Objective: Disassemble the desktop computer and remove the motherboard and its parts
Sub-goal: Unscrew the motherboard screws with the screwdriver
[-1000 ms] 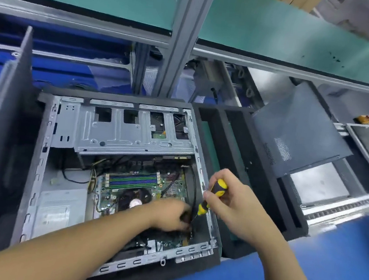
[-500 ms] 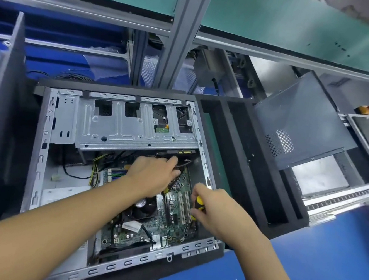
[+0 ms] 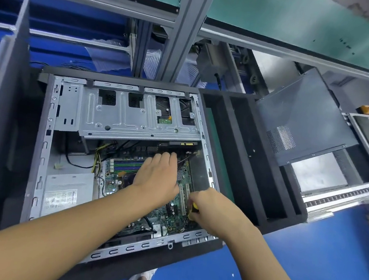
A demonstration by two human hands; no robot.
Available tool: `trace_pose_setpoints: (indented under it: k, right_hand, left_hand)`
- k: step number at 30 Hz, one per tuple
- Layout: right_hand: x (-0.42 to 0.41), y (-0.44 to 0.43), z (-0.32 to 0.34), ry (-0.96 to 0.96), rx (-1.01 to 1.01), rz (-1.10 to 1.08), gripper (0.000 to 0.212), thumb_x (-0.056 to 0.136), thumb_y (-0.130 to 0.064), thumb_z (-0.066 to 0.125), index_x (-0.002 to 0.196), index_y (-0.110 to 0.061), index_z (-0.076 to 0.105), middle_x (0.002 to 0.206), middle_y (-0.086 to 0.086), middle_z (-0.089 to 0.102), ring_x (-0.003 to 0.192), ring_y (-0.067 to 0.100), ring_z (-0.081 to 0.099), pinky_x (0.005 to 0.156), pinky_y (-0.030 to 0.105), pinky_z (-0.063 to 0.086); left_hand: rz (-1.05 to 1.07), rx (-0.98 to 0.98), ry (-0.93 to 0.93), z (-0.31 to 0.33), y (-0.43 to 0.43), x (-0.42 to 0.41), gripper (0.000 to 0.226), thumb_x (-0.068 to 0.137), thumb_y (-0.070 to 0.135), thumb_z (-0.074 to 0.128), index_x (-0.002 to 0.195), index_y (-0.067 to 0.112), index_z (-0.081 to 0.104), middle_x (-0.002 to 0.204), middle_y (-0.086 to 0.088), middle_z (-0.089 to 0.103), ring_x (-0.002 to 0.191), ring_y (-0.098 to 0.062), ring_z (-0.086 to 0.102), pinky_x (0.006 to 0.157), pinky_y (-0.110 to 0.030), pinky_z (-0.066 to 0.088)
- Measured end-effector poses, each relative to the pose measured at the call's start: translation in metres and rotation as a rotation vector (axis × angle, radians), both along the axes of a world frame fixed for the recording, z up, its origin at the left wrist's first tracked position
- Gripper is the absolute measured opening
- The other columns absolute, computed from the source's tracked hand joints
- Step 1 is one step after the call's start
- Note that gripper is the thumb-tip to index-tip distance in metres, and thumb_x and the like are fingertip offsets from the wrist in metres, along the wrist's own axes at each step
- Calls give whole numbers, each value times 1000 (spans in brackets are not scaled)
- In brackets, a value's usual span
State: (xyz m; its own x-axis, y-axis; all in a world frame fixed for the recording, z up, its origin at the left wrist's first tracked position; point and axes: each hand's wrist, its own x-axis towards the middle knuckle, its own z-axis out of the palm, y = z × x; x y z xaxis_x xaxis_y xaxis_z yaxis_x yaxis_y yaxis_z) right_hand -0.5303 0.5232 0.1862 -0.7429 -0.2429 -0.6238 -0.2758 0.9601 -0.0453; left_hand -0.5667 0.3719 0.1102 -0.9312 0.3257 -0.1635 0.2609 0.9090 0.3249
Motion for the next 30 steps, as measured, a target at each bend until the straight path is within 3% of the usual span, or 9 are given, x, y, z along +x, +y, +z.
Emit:
trace_pose_setpoints:
  k: [2, 5, 10, 13, 16, 19, 21, 25, 30]
  right_hand:
    - [0, 1, 1, 9, -16, -8, 15, 96, -22, 60, 108, -14, 63, 105, 10, 64, 89, 29, 63, 67, 32, 45]
    - [2, 2, 1, 18, -30, -13, 15, 96, -22, 59, 109, -15, 63, 107, 9, 64, 90, 28, 63, 66, 29, 42]
    - [2, 3, 2, 15, -51, -18, 14, 97, -21, 58, 109, -16, 64, 109, 8, 63, 90, 25, 62, 68, 29, 42]
    - [2, 3, 2, 17, -57, -24, 14, 97, -21, 59, 109, -18, 64, 109, 7, 63, 88, 24, 62, 67, 28, 41]
    - [2, 2, 2, 7, -54, -23, 14, 97, -20, 59, 109, -20, 64, 110, 7, 62, 87, 25, 61, 68, 27, 40]
    - [1, 2, 4, -5, -56, -19, 15, 96, -20, 59, 111, -23, 64, 115, 7, 58, 79, 25, 56, 69, 26, 39]
    - [1, 2, 5, -10, -53, -24, 15, 97, -20, 59, 111, -24, 63, 117, 7, 56, 76, 23, 51, 68, 26, 38]
    - [0, 1, 5, -29, -37, 0, 14, 97, -17, 59, 109, -20, 64, 115, 9, 59, 77, 24, 52, 68, 28, 39]
    - [1, 2, 3, -28, -36, 2, 16, 97, -15, 57, 110, -20, 64, 112, 9, 60, 76, 25, 51, 67, 29, 40]
  left_hand:
    - [3, -25, 68, 5, 2, 6, 67, 89, 36, 59, 143, 7, 32, 128, -8, 46, 115, -26, 46, 97, -37, 39]
    - [-51, -6, 147, 11, 5, 10, 35, 89, 24, 58, 119, 12, 45, 111, -6, 48, 99, -24, 47, 79, -32, 35]
    - [-86, 52, 238, 6, -2, 8, 45, 82, 8, 62, 125, 10, 47, 117, -7, 45, 99, -24, 44, 82, -34, 44]
    - [-194, 119, 303, 2, -4, 10, 31, 85, 9, 62, 115, 11, 55, 109, -5, 50, 92, -22, 47, 77, -34, 46]
    - [-427, 145, 74, 2, 0, 10, 18, 92, 15, 54, 110, 16, 55, 108, -2, 57, 98, -23, 56, 82, -36, 50]
    - [-580, -7, -255, 0, 3, 11, 23, 92, 22, 57, 114, 21, 58, 111, -3, 64, 99, -28, 63, 84, -43, 55]
    - [-634, -92, -282, -6, 9, 12, 21, 92, 24, 58, 111, 18, 61, 107, -7, 66, 96, -32, 64, 83, -45, 55]
    - [-601, -10, -257, -16, 22, 8, 16, 92, 24, 62, 102, 13, 67, 100, -10, 67, 90, -31, 63, 79, -35, 50]
    - [-527, 36, -378, -30, 29, 3, 25, 84, 44, 72, 101, 27, 68, 92, 5, 58, 92, -26, 63, 73, -38, 52]
